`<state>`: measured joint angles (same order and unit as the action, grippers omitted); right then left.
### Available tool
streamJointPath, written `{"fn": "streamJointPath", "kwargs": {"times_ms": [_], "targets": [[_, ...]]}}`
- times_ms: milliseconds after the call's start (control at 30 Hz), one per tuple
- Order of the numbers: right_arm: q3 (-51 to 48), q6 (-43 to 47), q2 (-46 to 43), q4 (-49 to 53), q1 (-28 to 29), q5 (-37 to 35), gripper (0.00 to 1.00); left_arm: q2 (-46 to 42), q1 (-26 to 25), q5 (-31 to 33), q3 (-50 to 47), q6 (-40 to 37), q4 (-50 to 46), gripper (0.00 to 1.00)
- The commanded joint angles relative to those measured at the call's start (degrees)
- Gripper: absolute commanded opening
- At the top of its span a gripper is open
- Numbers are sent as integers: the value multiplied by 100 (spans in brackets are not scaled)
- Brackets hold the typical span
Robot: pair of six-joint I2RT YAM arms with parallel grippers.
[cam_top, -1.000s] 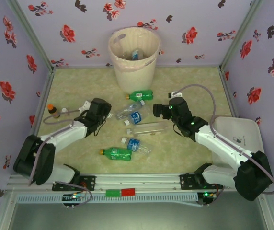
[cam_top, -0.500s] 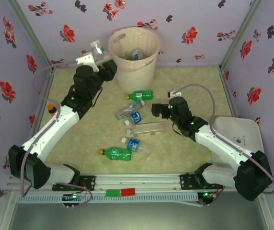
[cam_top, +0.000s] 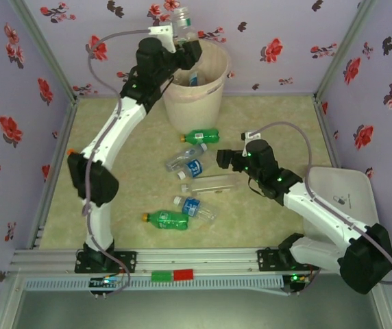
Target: Put the plastic bottles in the bin
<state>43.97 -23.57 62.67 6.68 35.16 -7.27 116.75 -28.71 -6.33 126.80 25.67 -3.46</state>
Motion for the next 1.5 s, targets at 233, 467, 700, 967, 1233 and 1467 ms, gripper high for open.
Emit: {"fn": "streamJointPath", "kwargs": {"times_ms": [233, 467, 700, 967, 1233, 1467], "targets": [[-7, 13, -227, 352, 35, 155, 99, 1925, 109, -334, 2555, -212, -1309, 48], [-104, -4, -299, 281, 35, 157, 100, 1900, 133, -279, 2336, 23, -1144, 83], [-459, 46, -479, -363, 61, 235, 100, 1320, 131, -383, 1799, 101, -1002, 100], [-792, -134, -389, -1210, 341, 614, 100, -455, 132, -549, -622, 186, -18, 100], [-549, 159, 373, -1724, 1311, 999, 96, -2875, 198, -222, -4507, 160, 1276, 100], [577, 929, 1513, -791, 2677, 789, 90, -4658, 343, 809, -6925, 189, 883, 100]]}}
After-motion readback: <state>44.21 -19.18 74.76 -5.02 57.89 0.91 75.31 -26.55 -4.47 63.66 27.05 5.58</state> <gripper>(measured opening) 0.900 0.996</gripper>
